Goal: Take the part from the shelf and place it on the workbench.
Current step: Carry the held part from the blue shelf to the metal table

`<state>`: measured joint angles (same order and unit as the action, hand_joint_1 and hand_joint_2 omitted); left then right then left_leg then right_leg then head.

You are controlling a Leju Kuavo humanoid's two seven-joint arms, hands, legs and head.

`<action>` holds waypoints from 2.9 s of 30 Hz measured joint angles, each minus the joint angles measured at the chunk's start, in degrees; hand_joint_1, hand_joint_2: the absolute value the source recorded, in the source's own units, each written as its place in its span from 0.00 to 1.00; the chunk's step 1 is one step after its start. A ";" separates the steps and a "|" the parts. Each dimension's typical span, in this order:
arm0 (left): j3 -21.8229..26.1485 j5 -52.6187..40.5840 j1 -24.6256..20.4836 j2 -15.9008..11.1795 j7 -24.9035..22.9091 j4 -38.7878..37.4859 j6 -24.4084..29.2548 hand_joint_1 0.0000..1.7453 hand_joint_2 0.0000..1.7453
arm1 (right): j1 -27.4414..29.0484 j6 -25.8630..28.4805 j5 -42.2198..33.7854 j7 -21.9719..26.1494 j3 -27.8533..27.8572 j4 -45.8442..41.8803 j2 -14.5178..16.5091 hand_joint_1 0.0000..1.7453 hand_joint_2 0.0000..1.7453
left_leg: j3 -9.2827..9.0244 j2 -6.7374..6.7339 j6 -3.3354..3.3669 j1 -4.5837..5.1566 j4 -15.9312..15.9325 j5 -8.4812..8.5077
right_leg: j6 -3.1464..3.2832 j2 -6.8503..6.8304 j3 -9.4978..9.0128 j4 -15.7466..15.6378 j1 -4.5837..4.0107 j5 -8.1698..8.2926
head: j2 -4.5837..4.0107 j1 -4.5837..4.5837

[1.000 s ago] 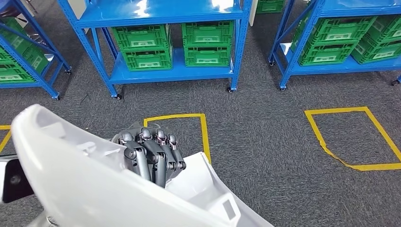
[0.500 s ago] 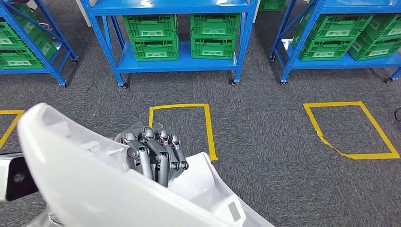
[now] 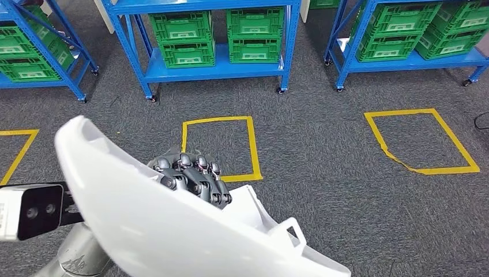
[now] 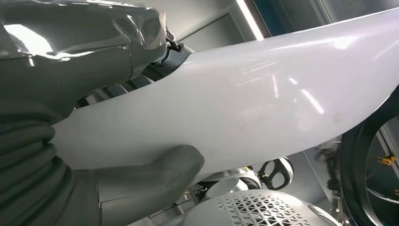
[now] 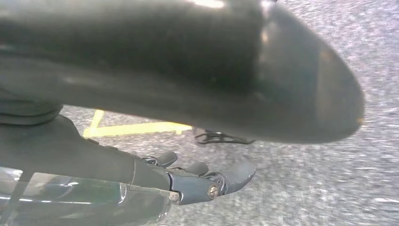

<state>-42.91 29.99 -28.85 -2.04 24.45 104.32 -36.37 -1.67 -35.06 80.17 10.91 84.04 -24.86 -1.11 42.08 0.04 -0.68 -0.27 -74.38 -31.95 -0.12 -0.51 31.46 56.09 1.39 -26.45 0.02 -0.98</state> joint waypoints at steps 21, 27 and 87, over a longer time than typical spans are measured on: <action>-0.06 -0.01 -0.14 0.79 -0.13 -0.45 0.04 1.00 1.00 | 0.05 -0.01 0.02 -0.05 -0.01 0.73 -0.51 0.00 0.00 | -3.87 -0.23 3.10 1.31 17.04 10.89 | -2.56 0.51 -4.02 2.18 -0.06 -4.31 | 0.00 0.33; 0.01 0.02 -0.12 0.63 -0.13 -0.58 0.04 1.00 1.00 | 0.09 -0.01 0.02 -0.06 0.00 1.02 -0.44 0.00 0.00 | -1.85 0.00 1.10 0.65 12.25 6.17 | 0.23 0.25 -2.20 0.47 -0.04 -2.57 | 0.00 0.14; -1.37 0.04 1.27 -1.00 -0.06 -0.02 -0.66 1.00 1.00 | 1.23 -0.85 1.57 4.70 -1.72 3.58 -3.01 0.00 0.00 | -6.62 1.54 2.15 1.36 13.25 4.74 | -0.58 0.66 1.15 2.74 0.43 -1.15 | 0.01 -0.22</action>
<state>-44.27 30.03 -27.58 -3.04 24.39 104.30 -37.03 -0.44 -35.91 81.74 15.61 82.32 -21.28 -4.12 35.46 1.58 1.47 1.09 -61.13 -27.22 -0.70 0.15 32.61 58.83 1.82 -27.60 0.02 -1.20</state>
